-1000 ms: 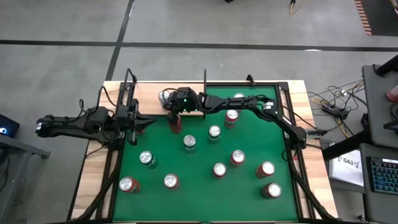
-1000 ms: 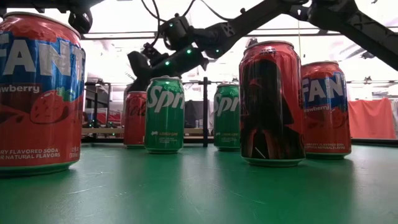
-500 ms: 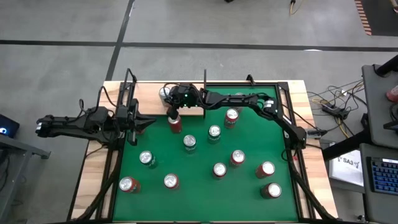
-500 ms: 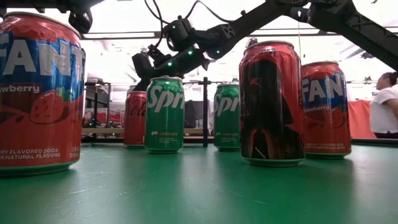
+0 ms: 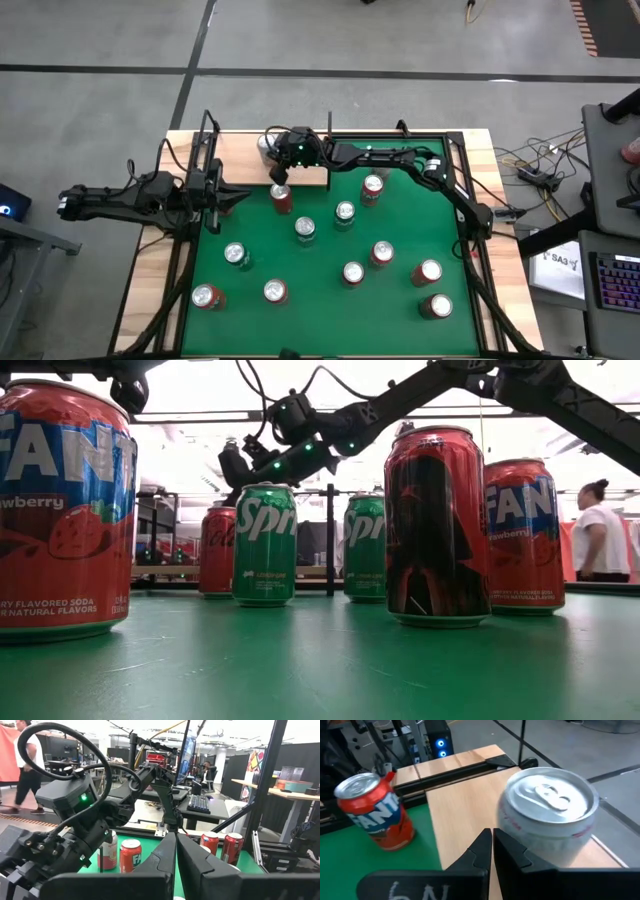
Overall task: Place canned beverage on shelf
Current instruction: Put the pink-white soda can on the shelf
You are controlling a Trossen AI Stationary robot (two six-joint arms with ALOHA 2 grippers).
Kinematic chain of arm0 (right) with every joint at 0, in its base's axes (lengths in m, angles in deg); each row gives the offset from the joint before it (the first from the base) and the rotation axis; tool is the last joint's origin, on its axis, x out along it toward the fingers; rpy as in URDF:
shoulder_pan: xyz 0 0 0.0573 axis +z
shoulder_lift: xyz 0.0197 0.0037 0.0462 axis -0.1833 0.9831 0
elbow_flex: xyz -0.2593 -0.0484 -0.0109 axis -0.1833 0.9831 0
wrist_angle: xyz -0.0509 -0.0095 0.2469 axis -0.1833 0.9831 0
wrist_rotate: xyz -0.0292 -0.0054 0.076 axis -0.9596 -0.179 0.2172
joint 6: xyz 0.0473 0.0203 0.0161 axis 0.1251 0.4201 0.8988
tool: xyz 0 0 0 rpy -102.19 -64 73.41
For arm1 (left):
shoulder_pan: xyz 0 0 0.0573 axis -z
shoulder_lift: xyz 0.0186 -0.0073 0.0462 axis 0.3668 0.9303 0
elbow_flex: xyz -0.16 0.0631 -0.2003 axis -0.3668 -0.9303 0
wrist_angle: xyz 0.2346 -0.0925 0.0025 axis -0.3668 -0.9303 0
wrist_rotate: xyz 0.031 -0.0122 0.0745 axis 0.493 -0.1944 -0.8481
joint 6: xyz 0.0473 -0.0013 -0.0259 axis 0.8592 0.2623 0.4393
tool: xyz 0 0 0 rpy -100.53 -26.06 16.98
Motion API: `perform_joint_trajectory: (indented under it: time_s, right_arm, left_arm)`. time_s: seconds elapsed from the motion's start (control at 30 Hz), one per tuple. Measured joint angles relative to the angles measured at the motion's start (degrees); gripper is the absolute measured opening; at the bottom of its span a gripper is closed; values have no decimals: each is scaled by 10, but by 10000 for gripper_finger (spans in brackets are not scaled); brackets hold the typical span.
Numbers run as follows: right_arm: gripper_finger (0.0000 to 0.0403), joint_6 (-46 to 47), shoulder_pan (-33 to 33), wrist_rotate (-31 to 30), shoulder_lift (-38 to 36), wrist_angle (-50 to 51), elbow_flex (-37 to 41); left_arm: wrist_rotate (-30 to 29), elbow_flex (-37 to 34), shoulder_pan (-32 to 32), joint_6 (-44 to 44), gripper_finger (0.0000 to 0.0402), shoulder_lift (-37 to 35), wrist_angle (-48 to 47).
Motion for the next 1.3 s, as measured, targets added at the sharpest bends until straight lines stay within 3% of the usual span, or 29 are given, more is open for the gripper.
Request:
perform_joint_trajectory:
  time_s: [1.3]
  right_arm:
    - [9, 9, -32, 16, 0, -20, -1]
  left_arm:
    - [0, 0, 0, 0, 0, 0, 0]
